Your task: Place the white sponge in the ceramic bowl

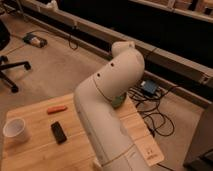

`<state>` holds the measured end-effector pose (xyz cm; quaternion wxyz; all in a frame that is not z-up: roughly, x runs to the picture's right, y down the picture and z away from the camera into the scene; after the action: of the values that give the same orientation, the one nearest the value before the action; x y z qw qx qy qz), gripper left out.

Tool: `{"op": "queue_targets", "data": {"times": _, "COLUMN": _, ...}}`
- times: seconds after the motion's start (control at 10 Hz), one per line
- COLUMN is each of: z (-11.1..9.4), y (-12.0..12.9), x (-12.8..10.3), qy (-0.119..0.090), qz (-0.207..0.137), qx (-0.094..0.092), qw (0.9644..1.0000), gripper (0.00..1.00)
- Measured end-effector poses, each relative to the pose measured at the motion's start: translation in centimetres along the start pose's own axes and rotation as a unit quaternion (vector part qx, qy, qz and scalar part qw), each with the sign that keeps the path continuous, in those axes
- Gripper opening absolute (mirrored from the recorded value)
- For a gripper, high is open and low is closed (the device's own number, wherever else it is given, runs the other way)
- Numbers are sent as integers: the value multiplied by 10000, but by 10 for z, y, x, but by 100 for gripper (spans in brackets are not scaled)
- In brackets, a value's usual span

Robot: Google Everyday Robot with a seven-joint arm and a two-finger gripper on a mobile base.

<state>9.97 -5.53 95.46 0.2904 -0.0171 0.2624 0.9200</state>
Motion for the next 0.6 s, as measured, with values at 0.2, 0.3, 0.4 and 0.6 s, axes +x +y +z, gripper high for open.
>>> {"op": "queue_targets", "data": {"times": 0.2, "z": -8, "y": -2, "x": 49, "qy": -17, "qz": -277, "qx": 13, "qw": 9996, "gripper": 37}}
{"op": "queue_targets", "data": {"times": 0.3, "z": -10, "y": -2, "x": 60, "qy": -24, "qz": -330, "qx": 13, "qw": 9995, "gripper": 30}}
{"op": "queue_targets", "data": {"times": 0.4, "z": -13, "y": -3, "x": 70, "qy": -21, "qz": -308, "qx": 6, "qw": 9995, "gripper": 20}}
{"op": "queue_targets", "data": {"times": 0.6, "z": -13, "y": -12, "x": 65, "qy": -36, "qz": -138, "qx": 23, "qw": 9999, "gripper": 2}}
